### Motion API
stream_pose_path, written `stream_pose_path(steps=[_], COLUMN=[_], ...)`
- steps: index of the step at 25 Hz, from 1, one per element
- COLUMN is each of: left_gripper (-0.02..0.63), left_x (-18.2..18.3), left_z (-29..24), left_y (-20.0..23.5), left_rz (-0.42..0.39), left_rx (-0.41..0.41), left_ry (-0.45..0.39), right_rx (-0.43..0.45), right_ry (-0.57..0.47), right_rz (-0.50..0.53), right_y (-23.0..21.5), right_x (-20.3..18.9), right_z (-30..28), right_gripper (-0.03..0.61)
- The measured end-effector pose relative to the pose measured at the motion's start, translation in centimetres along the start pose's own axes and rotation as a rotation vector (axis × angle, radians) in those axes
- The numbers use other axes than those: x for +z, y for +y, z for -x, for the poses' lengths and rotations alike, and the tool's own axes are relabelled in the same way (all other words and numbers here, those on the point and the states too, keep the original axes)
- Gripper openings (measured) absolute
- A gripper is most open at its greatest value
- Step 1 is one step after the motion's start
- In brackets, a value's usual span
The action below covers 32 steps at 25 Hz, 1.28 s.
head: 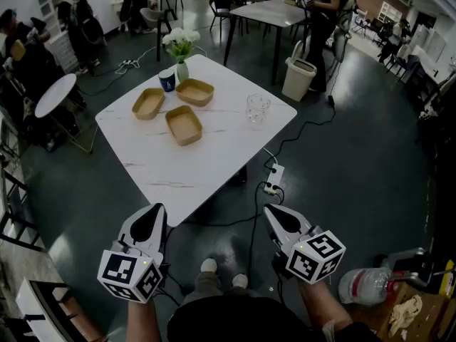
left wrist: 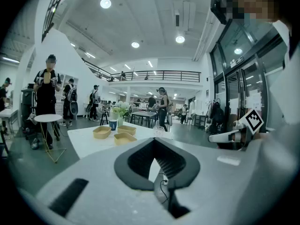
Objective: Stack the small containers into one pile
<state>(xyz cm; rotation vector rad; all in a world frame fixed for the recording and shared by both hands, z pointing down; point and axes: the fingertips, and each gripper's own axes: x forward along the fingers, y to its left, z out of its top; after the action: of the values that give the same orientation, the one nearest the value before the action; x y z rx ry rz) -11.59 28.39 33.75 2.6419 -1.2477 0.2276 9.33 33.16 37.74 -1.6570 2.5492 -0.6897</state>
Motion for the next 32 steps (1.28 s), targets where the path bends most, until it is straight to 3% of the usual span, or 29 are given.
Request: stream_pose_path(steps=[9, 19, 26, 32], left_gripper=[-0.003, -0.003, -0.003, -0.002], left_x=[-1.1, -2.6, -3.5, -3.4], left_z=[-1.2, -1.2, -1.8, -4.4], left_y=[-1.2, -4.2, -3.8, -2.2], left_rz=[0.015, -0.009, 0.063, 0.021], left_rx=[-0.015, -0.059, -0.071, -0.065], left_ry=[0.025, 0.038, 0.032, 0.051], right_rx=[-0.009, 0.056, 0.068, 0.066], right_ry=[-0.010, -0.005, 0.003, 0.012], right_rz=[-0.012, 0.001, 0.015, 0.027], right_y=[-1.1, -1.2, -0.8, -1.7], right_x=[0.2, -0.1, -0.7, 0.3], right_z=[0.7, 1.4, 0.7, -2.4], right_gripper=[-0.003, -0.002, -0.002, -0.002])
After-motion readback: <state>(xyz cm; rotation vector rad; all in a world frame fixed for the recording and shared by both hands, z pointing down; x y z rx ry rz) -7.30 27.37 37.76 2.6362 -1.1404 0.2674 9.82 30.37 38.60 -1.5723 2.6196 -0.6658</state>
